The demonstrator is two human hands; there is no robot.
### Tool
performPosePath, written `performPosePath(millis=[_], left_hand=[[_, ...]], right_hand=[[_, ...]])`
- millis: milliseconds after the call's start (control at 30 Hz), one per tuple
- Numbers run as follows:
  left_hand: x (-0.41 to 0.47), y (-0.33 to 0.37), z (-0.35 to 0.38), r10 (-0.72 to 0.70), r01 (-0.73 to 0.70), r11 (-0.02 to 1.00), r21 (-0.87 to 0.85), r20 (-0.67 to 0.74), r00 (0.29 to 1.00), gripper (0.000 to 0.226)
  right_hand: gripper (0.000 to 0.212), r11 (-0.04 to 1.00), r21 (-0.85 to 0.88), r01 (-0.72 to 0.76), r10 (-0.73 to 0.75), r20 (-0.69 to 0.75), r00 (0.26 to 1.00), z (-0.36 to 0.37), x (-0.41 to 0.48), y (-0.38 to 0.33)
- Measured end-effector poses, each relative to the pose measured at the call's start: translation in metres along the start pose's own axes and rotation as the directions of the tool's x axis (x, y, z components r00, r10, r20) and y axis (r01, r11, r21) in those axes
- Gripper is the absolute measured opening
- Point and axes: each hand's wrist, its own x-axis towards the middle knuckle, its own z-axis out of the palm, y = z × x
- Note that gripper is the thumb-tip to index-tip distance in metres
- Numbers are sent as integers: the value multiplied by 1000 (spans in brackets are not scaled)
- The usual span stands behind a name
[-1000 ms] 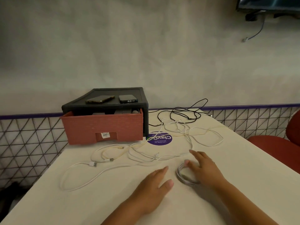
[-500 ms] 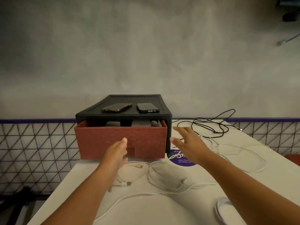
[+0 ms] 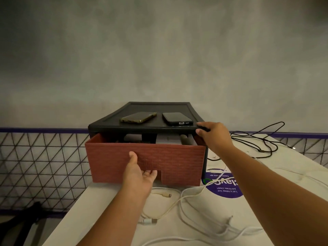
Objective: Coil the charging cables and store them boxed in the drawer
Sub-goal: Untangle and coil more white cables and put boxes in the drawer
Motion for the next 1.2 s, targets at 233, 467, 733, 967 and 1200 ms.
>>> performPosePath(millis=[233,467,733,967,1200], left_hand=[[-34,-4,-18,44,-44,999,-31,-19,999,50],[-89,-2,-46,12,-11,1000,-20,13,1000,54],[-150,-3,-82,4,-4,1000,-7,-26,1000,57],[-183,-7,-104,14,-14,1000,-5,-45,999,54],[-201,-3,-102,-93,123,976,179,-168,981,50]], right_hand=[[33,999,47,-21,20,23,1000,-7,2,-3],[33,998,29,-59,58,34,998,-8,1,-8],[35,998,27,-50,49,56,997,-10,-5,-7],[47,992,86,-96,83,143,986,-8,-22,-8],[50,926,298,-230,155,256,954,-25,-51,-12]])
